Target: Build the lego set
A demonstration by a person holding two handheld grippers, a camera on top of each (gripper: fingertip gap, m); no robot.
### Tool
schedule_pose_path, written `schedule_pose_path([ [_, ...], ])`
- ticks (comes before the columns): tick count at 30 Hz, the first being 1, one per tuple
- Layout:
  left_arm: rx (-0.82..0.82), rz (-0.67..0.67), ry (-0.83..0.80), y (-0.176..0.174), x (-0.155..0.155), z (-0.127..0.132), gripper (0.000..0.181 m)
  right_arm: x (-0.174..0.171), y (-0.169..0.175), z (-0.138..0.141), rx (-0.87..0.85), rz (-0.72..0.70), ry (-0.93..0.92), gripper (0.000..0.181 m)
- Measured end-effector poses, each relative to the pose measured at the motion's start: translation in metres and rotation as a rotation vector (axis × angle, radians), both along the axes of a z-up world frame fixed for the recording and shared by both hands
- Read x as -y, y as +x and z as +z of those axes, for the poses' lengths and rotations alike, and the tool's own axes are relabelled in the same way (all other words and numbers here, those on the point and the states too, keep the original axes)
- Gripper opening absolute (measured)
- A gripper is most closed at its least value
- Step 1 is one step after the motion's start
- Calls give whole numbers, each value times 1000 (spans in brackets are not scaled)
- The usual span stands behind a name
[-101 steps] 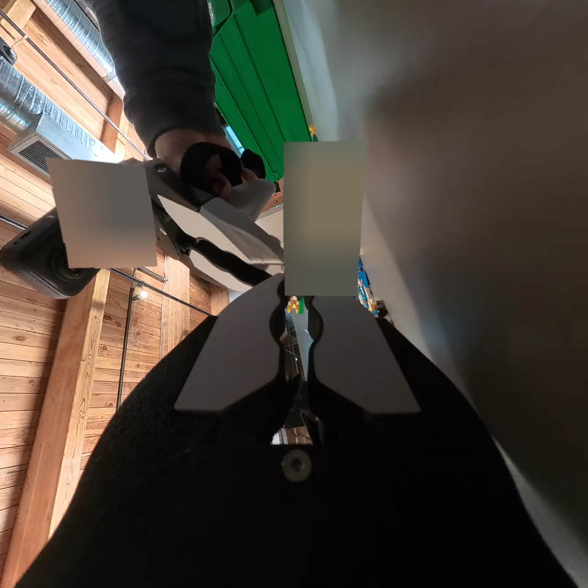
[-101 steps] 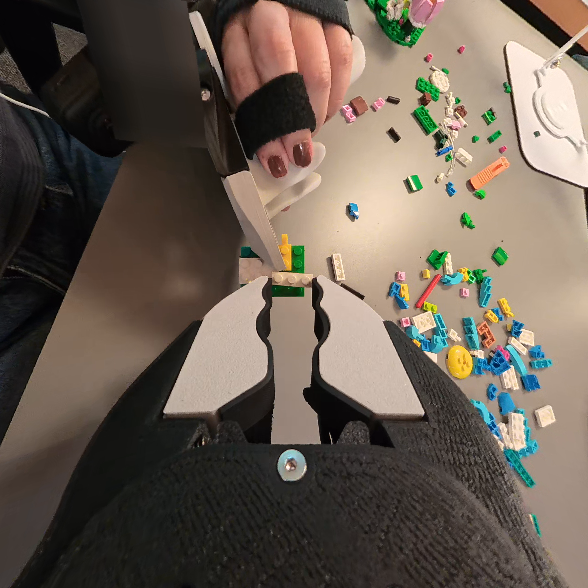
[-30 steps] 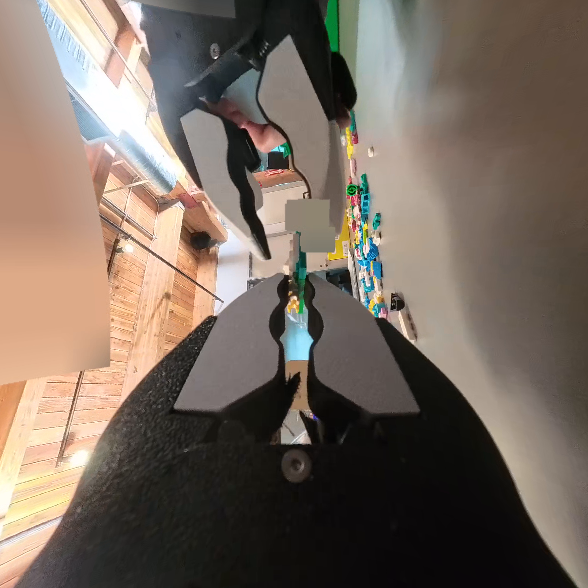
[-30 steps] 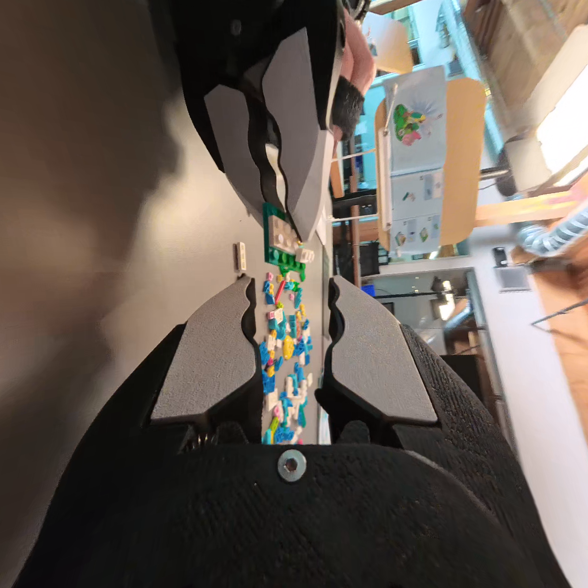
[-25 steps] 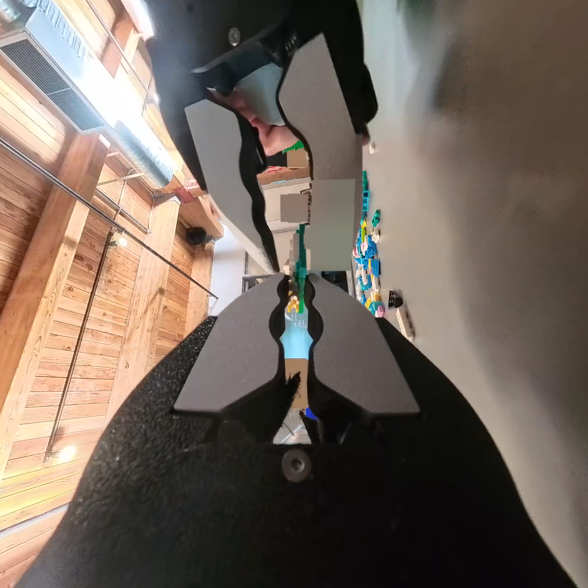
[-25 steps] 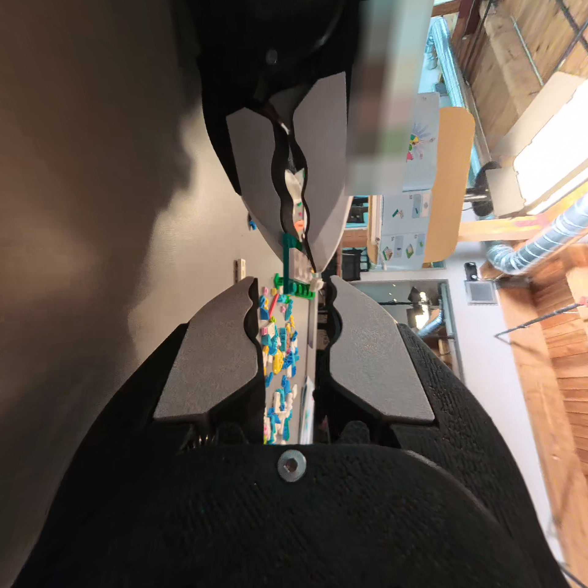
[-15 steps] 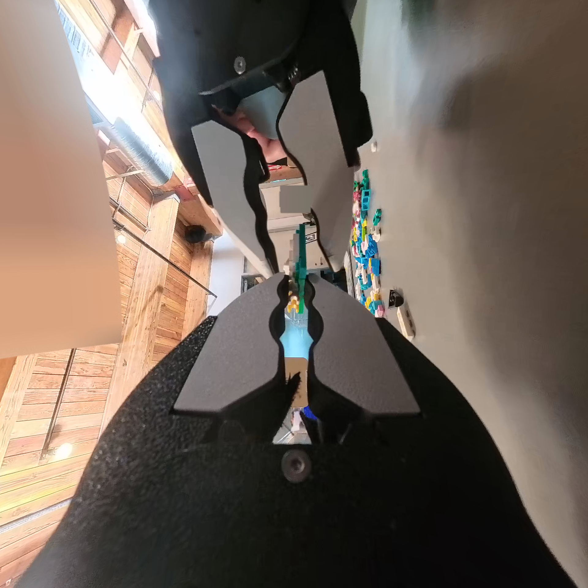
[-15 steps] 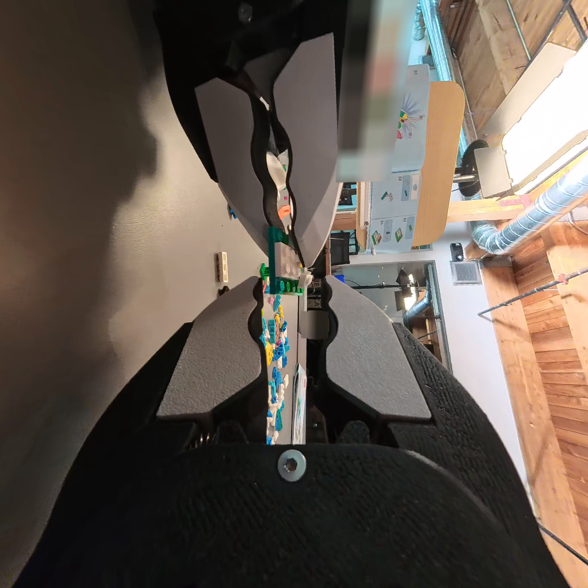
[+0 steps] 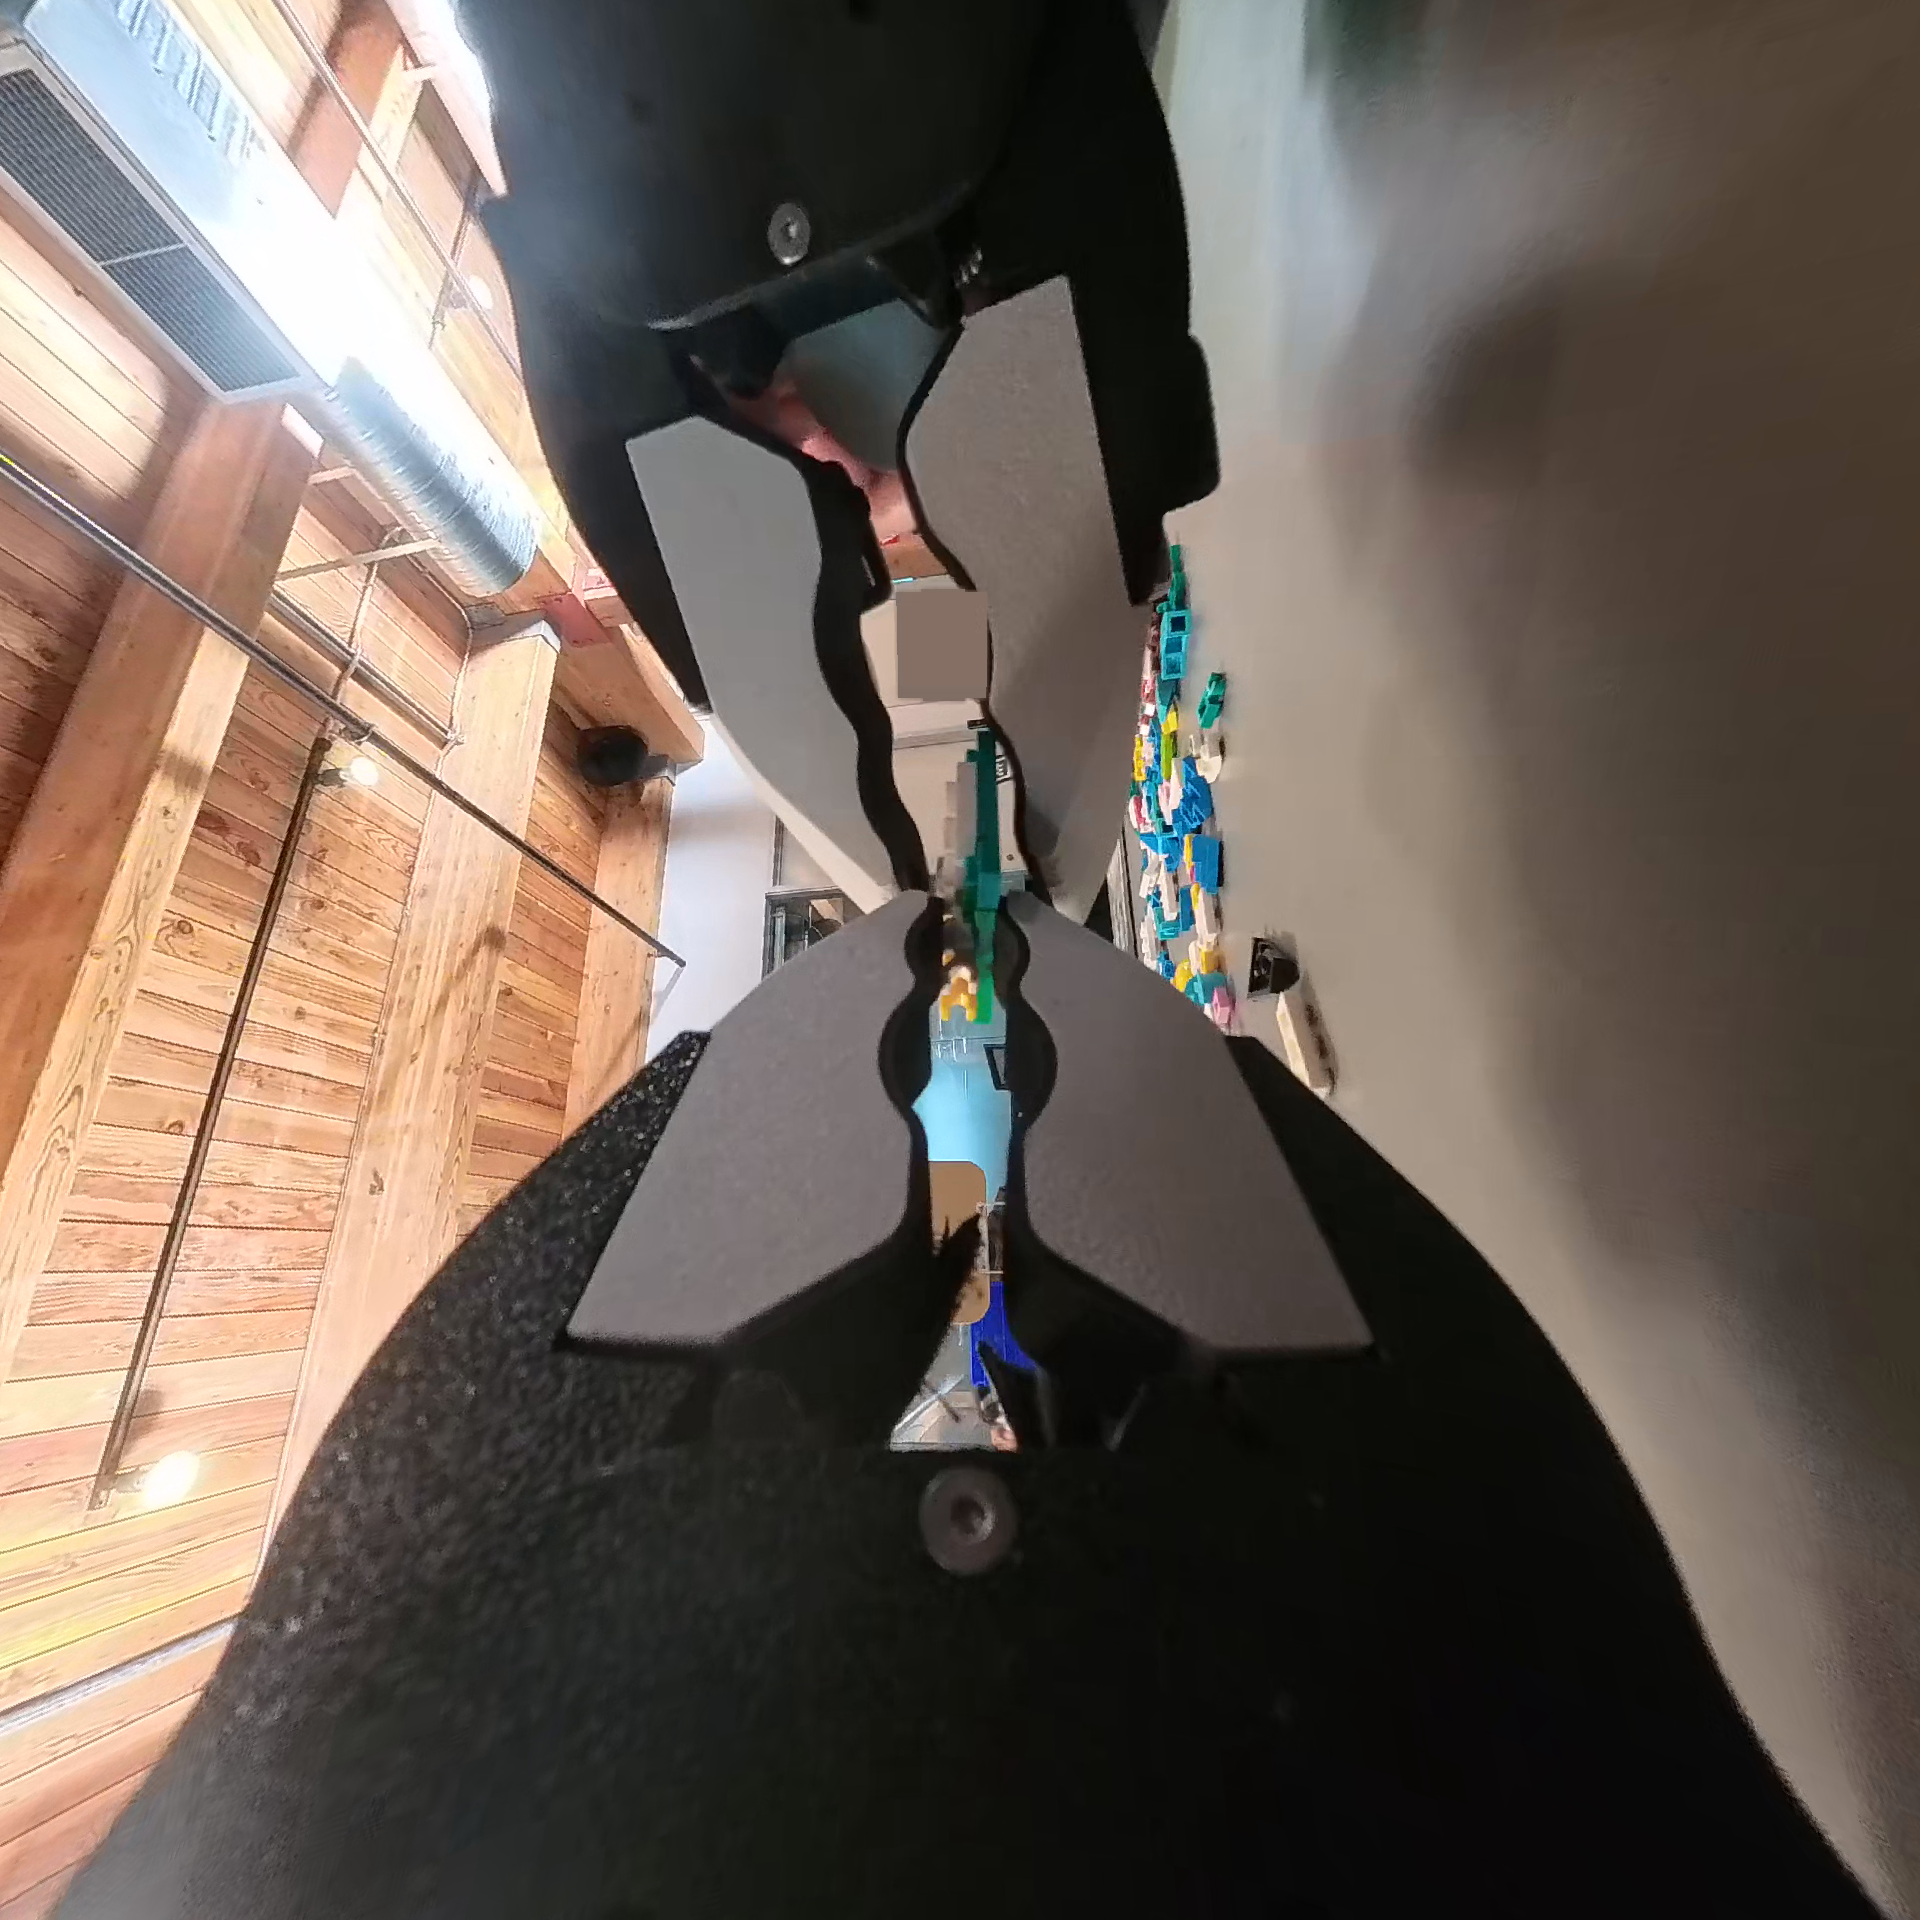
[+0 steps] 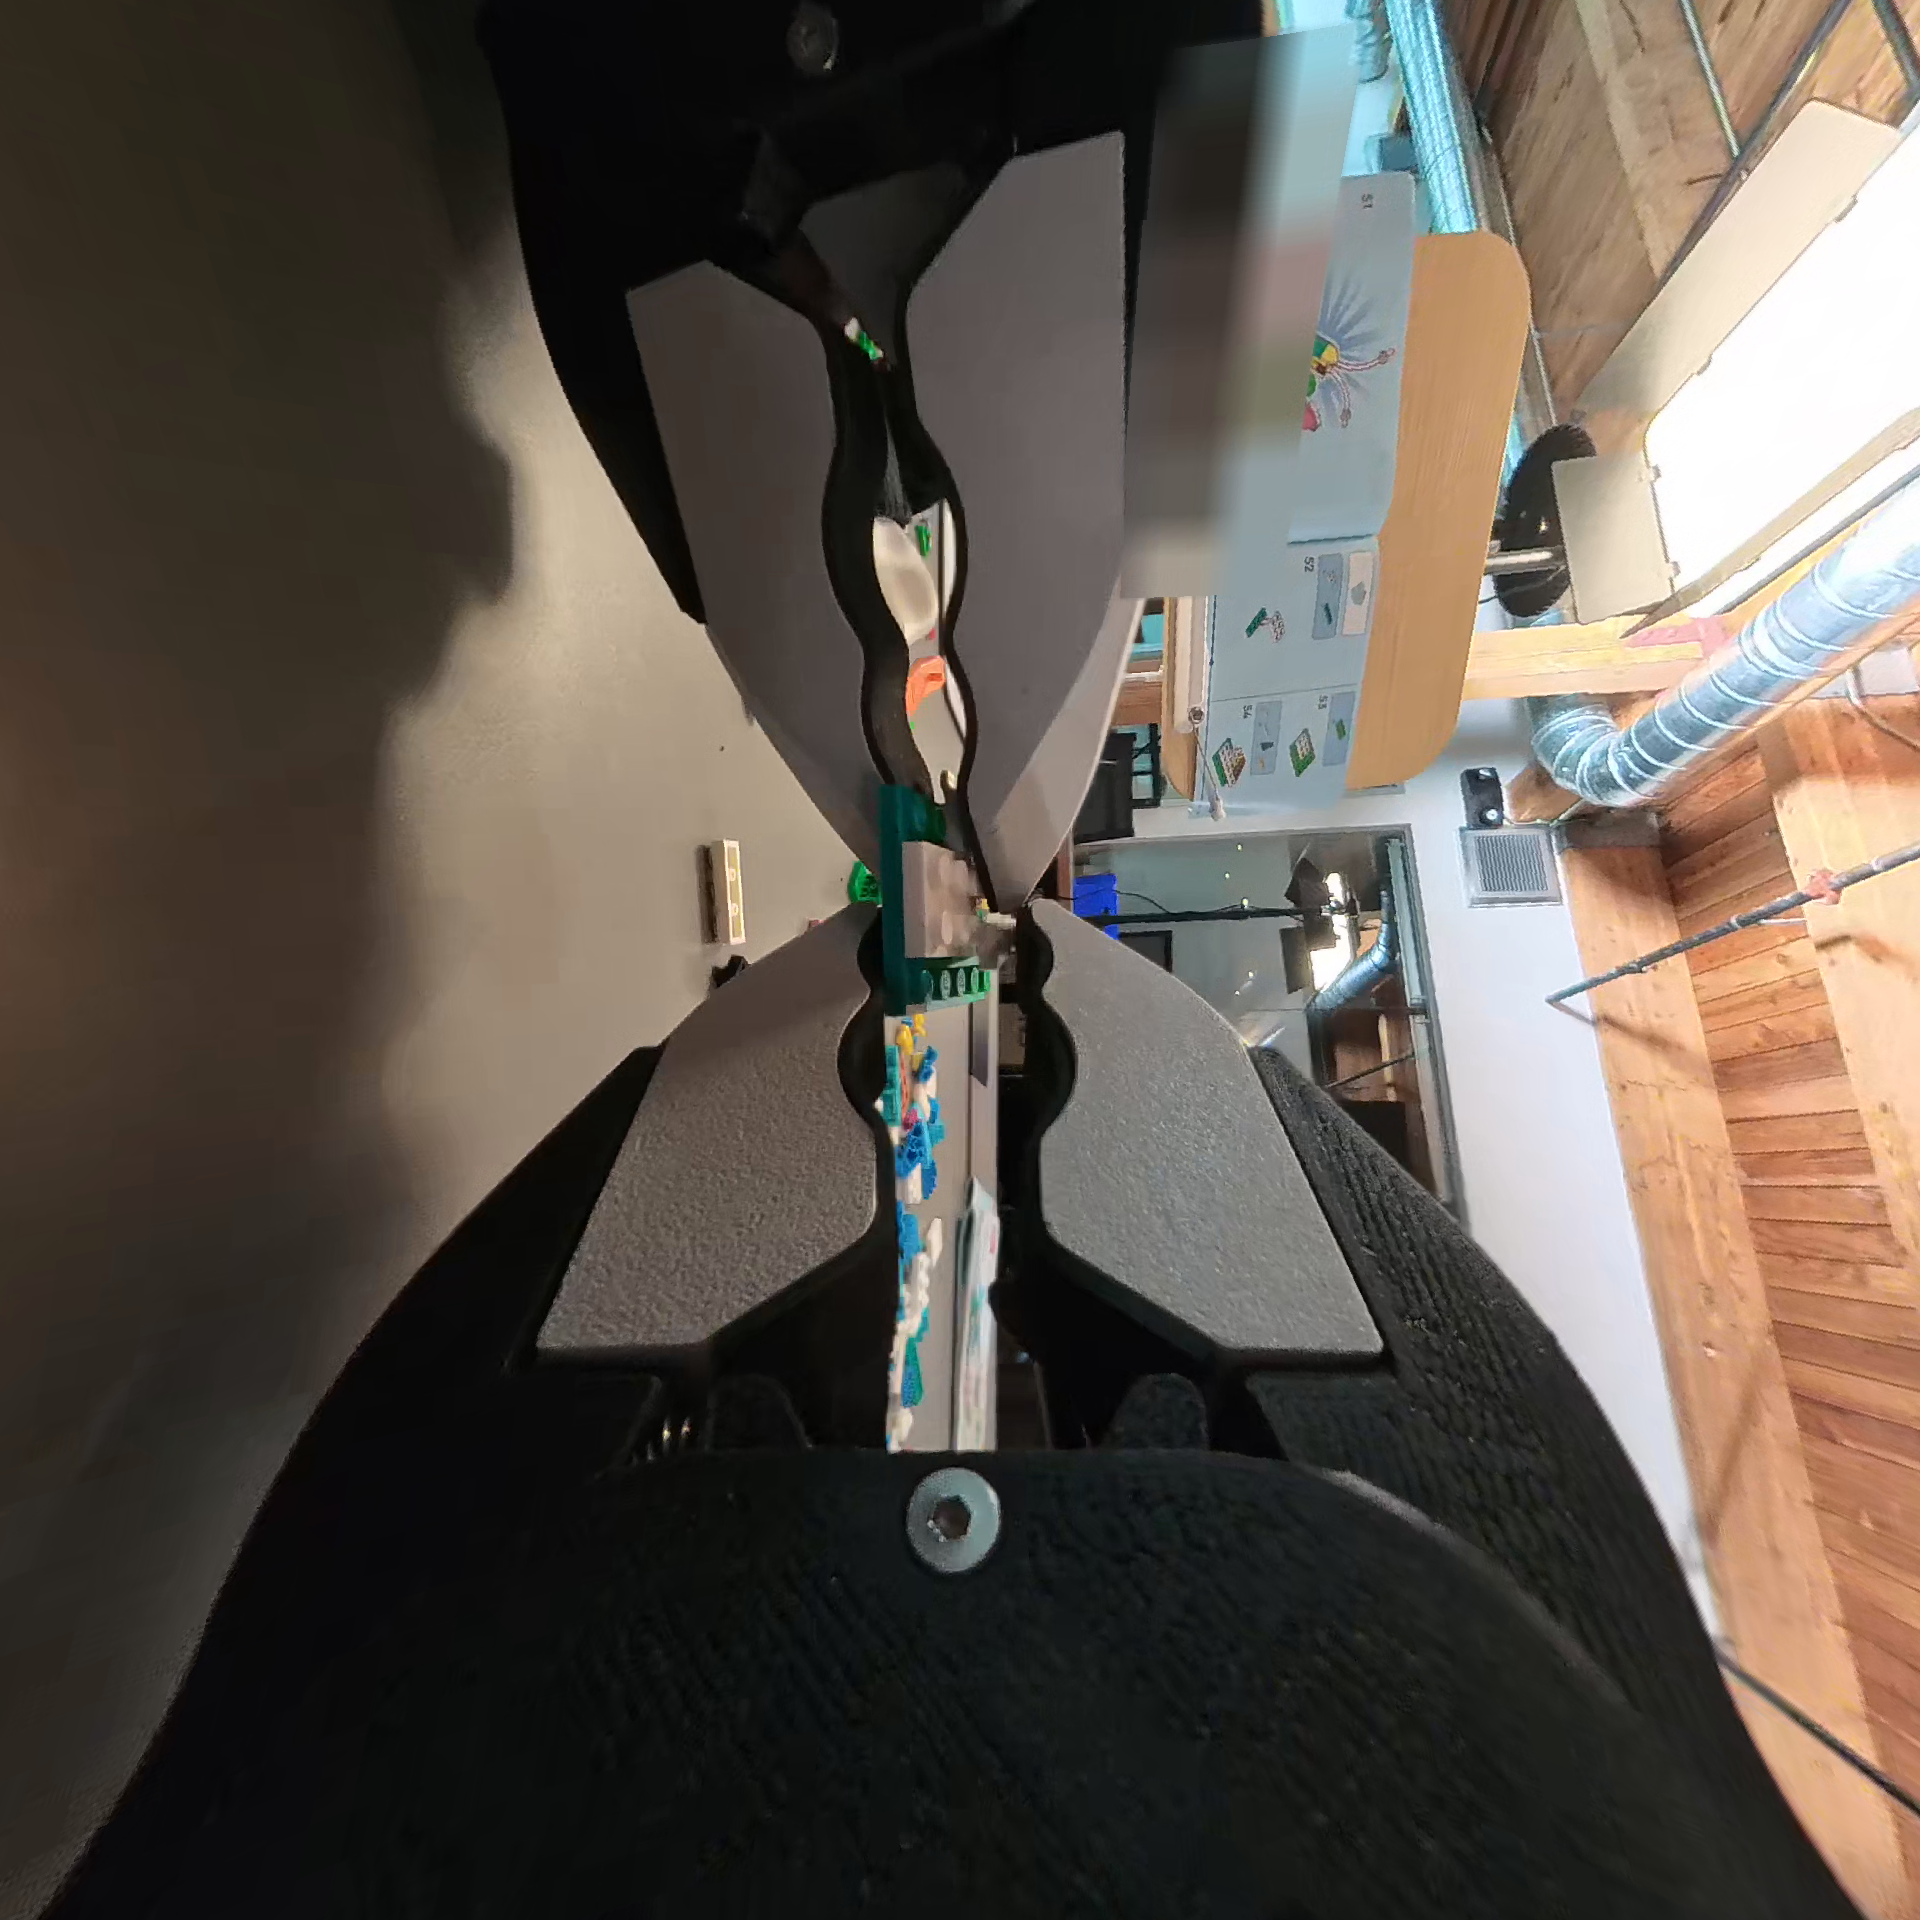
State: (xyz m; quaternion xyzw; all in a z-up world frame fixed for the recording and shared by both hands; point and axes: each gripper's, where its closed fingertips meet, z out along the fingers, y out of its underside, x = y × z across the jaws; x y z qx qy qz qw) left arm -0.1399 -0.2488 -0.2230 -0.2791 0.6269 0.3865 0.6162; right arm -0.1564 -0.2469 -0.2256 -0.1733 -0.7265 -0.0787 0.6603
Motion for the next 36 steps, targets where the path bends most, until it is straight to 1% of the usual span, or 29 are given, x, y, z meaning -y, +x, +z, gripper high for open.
schedule_pose_path([
  [5, 8, -7, -2, 1, 1, 1, 8, 1, 1, 1, -35, -3, -90, 19],
  [11, 23, -15, -6, 2, 1, 3, 12, -2, 3, 0, -55, -12, -139, 16],
  [12, 31, -20, -12, 2, 1, 3, 14, -4, 4, 2, -63, -20, -147, 11],
  [15, 63, -25, -23, 1, 1, 6, 13, -5, 5, 4, -79, -13, -191, 10],
  [20, 44, -24, -9, 2, 2, 6, 12, -3, 5, 5, -86, -4, -189, 10],
  [23, 37, -37, -3, 4, 5, 7, 11, -1, 6, 7, -99, 27, -233, 11],
  [30, 49, -100, 2, 12, 15, 10, 10, 12, 11, 10, -106, 166, -361, 13],
  [36, 46, -127, -16, 15, 18, 8, 9, 17, 13, 8, -90, 195, -294, 13],
])
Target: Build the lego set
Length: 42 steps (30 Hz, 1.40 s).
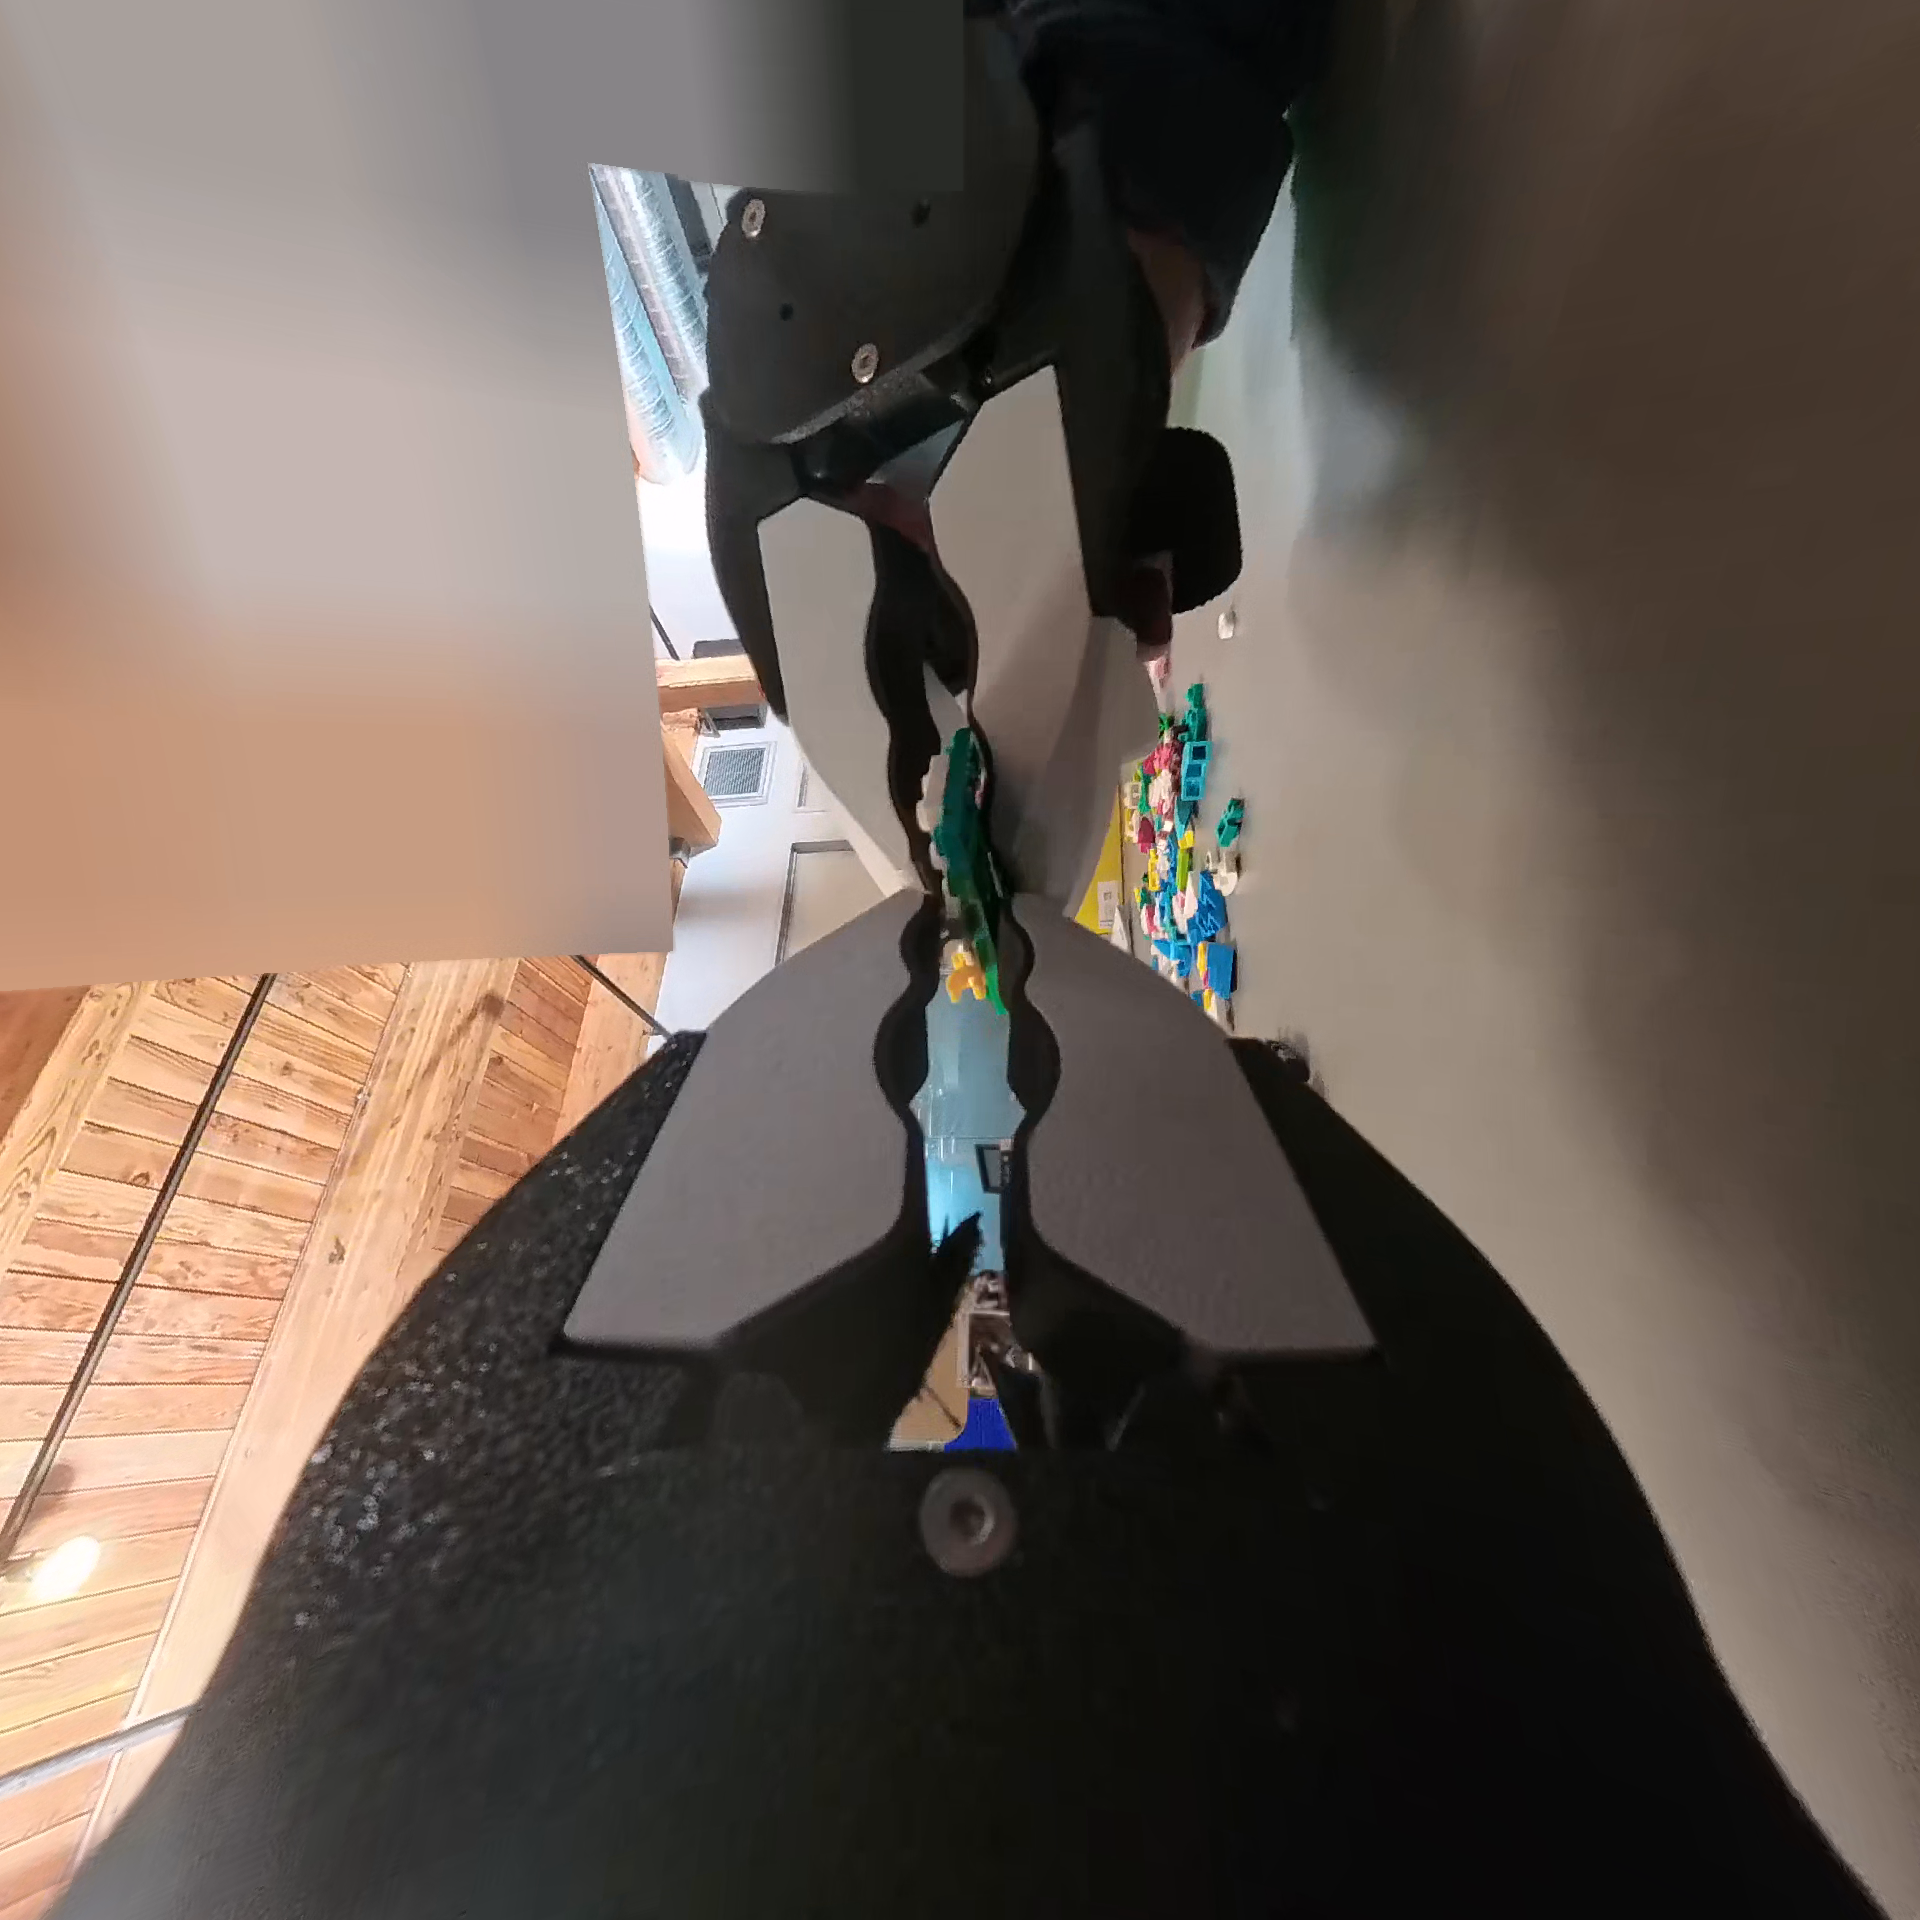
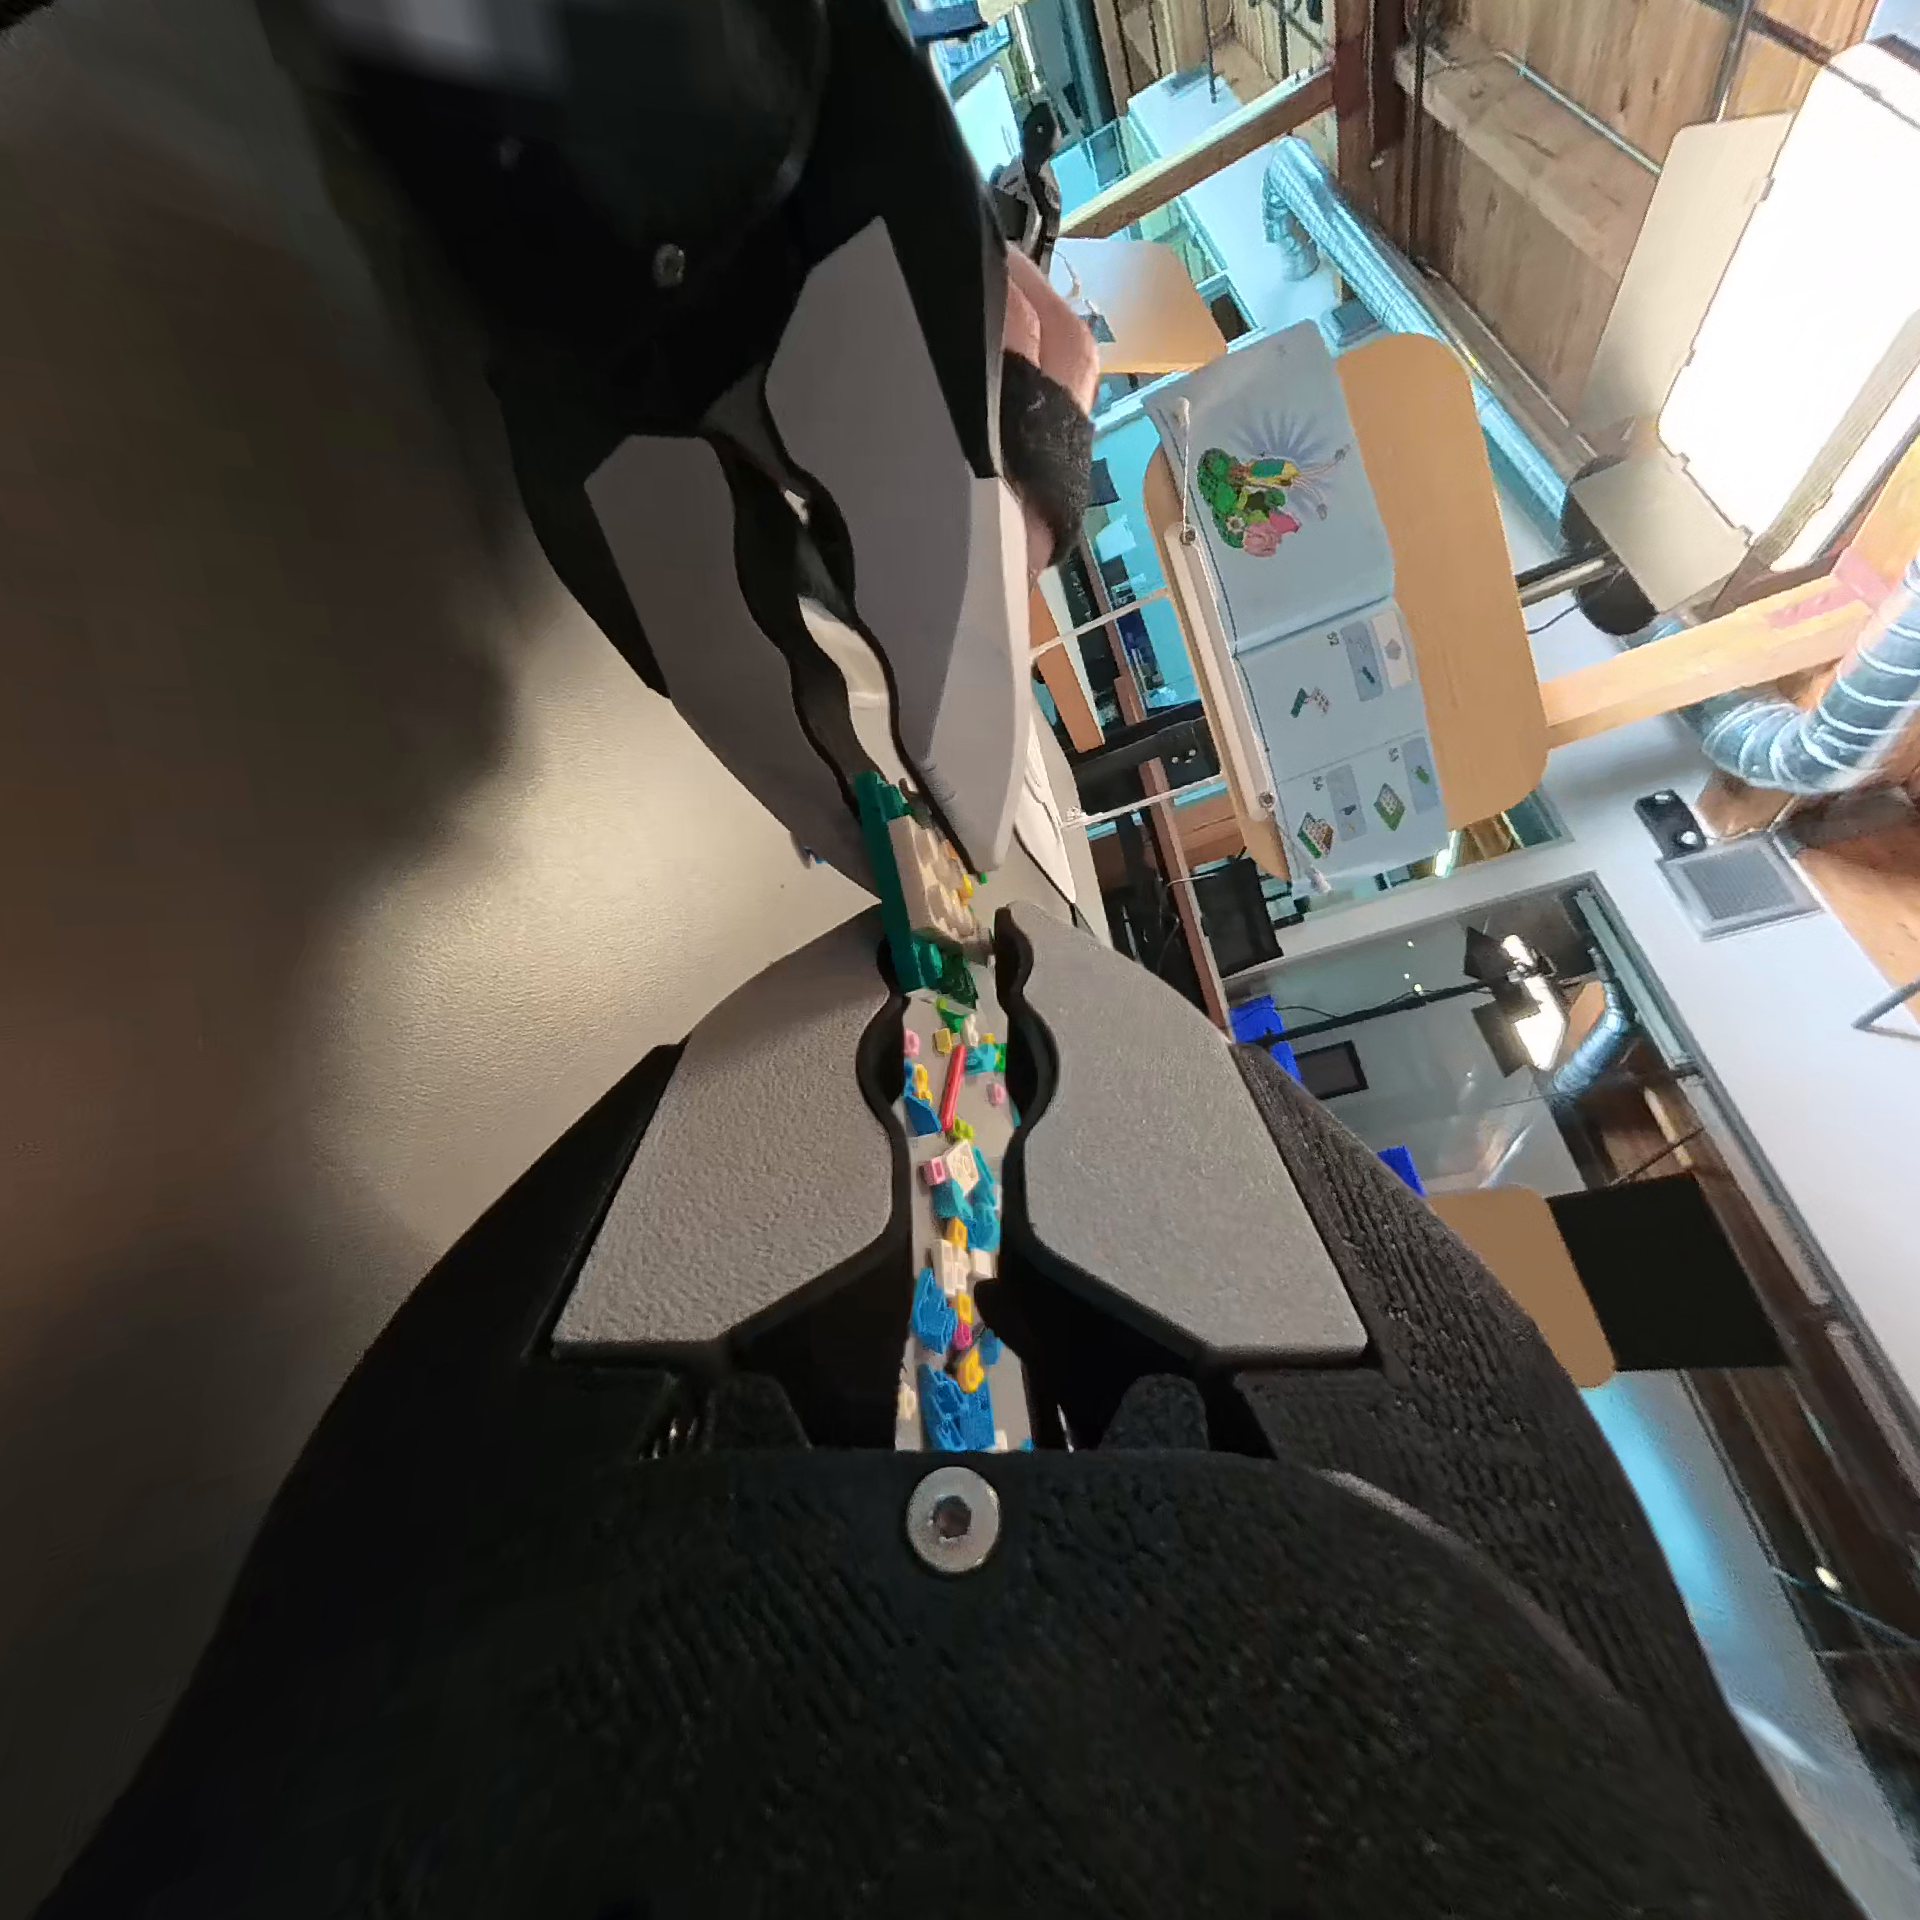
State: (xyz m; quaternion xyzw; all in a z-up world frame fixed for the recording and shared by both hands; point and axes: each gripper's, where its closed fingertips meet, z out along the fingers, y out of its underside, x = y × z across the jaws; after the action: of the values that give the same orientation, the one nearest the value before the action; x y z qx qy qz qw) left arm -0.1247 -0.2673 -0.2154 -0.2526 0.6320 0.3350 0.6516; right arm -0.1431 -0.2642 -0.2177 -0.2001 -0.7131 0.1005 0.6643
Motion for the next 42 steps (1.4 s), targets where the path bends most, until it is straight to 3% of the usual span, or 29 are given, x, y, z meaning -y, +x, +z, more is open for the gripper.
schedule_pose_path([
  [11, 124, -80, -191, -2, 3, 1, 11, 4, 0, 0, 1, 20, -72, 9],
  [16, 158, -30, -223, -9, -9, -1, 13, -8, -5, -2, 1, -93, -5, 8],
  [20, 180, 26, -253, -15, -18, -3, 26, -30, -2, -2, 1, -235, 47, 9],
  [24, 270, 50, -373, -17, -18, -3, 24, -45, 0, 0, 7, -356, 143, 8],
  [26, 282, 56, -334, -18, -18, 3, 25, -47, -1, -2, 21, -382, 182, 8],
  [29, 210, 60, -248, -13, -15, 2, 26, -46, -2, -6, 48, -381, 214, 8],
  [35, 120, 124, -208, -10, -20, -9, 8, -39, -5, -10, 60, -338, 202, 8],
  [42, 134, -3, -203, -3, -3, 0, 7, -21, -1, -1, -19, -153, 52, 10],
])
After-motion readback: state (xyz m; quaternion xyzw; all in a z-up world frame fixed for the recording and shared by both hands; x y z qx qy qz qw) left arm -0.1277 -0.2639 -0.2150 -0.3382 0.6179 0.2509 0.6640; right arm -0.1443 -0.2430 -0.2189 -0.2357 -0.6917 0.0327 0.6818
